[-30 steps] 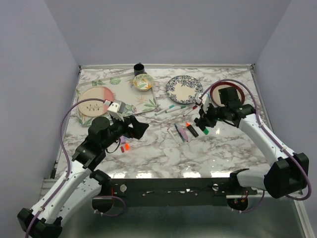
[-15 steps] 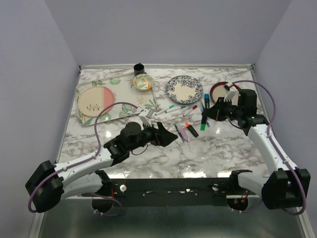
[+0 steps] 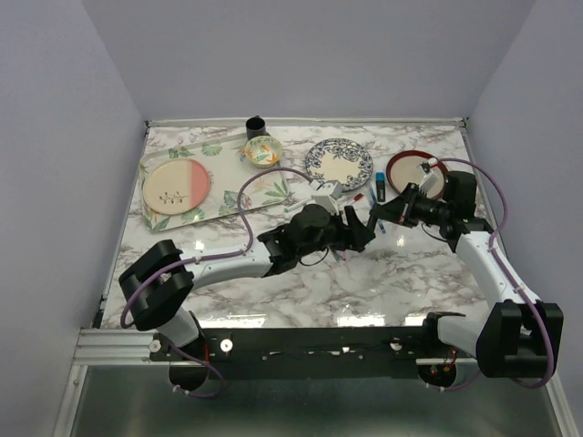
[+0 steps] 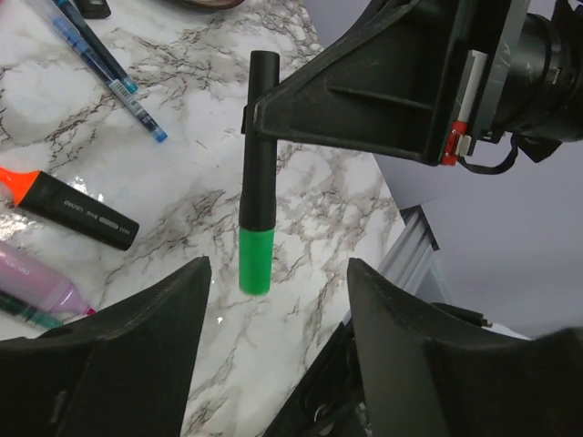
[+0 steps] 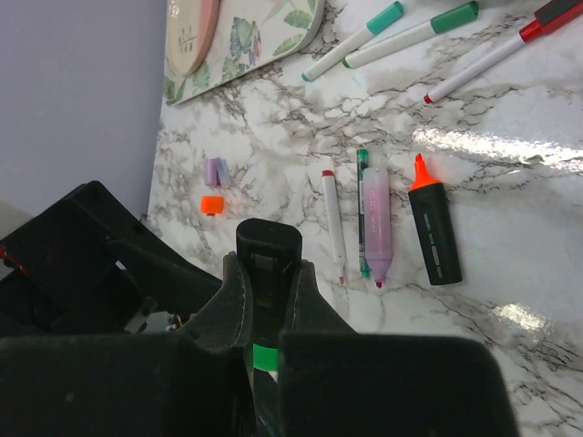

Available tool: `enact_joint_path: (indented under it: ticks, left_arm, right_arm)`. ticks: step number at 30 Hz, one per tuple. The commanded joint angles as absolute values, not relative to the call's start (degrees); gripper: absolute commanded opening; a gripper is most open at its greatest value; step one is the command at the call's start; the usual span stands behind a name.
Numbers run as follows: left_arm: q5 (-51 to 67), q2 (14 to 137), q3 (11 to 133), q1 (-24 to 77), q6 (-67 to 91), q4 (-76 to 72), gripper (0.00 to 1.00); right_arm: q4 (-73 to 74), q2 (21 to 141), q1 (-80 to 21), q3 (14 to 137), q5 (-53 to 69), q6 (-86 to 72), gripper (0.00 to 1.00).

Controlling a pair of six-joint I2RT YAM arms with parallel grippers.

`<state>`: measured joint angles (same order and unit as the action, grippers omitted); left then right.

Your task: Open the pen caps

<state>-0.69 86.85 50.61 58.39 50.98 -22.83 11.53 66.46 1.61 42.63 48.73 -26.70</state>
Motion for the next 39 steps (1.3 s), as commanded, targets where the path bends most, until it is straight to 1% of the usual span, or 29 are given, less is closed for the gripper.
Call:
enact_joint_path:
  ticks: [1,2,3,7,8,12,13,15,18,19,21,24,25,28,34,39]
  left_arm:
    - [-8.16,92.54,59.92,60.73,49.22,-12.85,0.66]
    - [-8.96,93.33,61.07,61.43,48.78,-9.96,0.63]
    - [-9.57,94.73,62.22,61.78,48.43,-8.8,0.63]
    - [-11.86,97.2,66.78,62.84,46.59,-4.75,0.54]
    - [-12.3,97.73,67.49,63.02,46.23,-3.01,0.54]
    - [-13.54,99.58,69.96,63.46,45.0,-0.44,0.46]
    - [-13.62,99.84,70.57,63.54,44.83,-0.09,0.39]
    - [-13.97,100.11,71.1,63.63,44.3,1.22,0.34]
    - [-14.24,100.2,71.81,63.72,43.16,2.37,0.12]
    - [-14.15,100.11,71.81,63.81,42.81,2.55,0.0]
    - [-13.37,99.84,71.63,64.16,41.76,4.13,0.0]
    - [-11.78,98.79,70.23,65.3,40.78,7.29,0.0]
    - [-10.21,98.09,68.66,65.65,40.43,7.9,0.0]
    - [-6.96,96.34,64.88,66.97,40.25,8.61,0.0]
    - [-5.89,92.21,59.34,68.38,40.6,8.7,0.0]
    - [-7.82,89.21,56.87,68.38,40.25,9.75,0.0]
  right_arm:
    - [8.88,66.71,1.93,42.01,51.33,-30.4,0.0]
    - [8.79,66.71,2.02,41.92,51.33,-30.5,0.01]
    - [8.79,66.71,2.02,41.84,51.33,-30.59,0.01]
    - [8.7,66.8,2.02,41.75,51.33,-31.03,0.0]
    - [8.7,66.8,2.02,41.75,51.33,-31.11,0.0]
    - [8.7,67.06,2.02,41.75,51.5,-31.29,0.01]
    - [8.7,67.15,2.02,41.75,51.33,-31.38,0.01]
    - [8.79,67.24,2.11,41.75,50.89,-31.46,0.01]
    - [8.96,67.24,2.11,41.66,49.75,-31.38,0.01]
    - [9.14,67.06,2.54,41.66,49.14,-31.46,0.0]
    - [8.53,66.45,3.51,41.14,46.51,-32.16,0.0]
    - [5.64,64.87,8.77,37.98,45.36,-35.94,0.0]
    - [5.02,64.69,11.83,37.27,45.26,-37.6,0.01]
    - [4.57,63.9,16.33,35.95,44.56,-38.76,0.01]
    - [3.96,63.19,20.56,34.46,43.42,-40.08,0.0]
    - [3.95,63.46,21.36,34.19,43.16,-40.34,0.0]
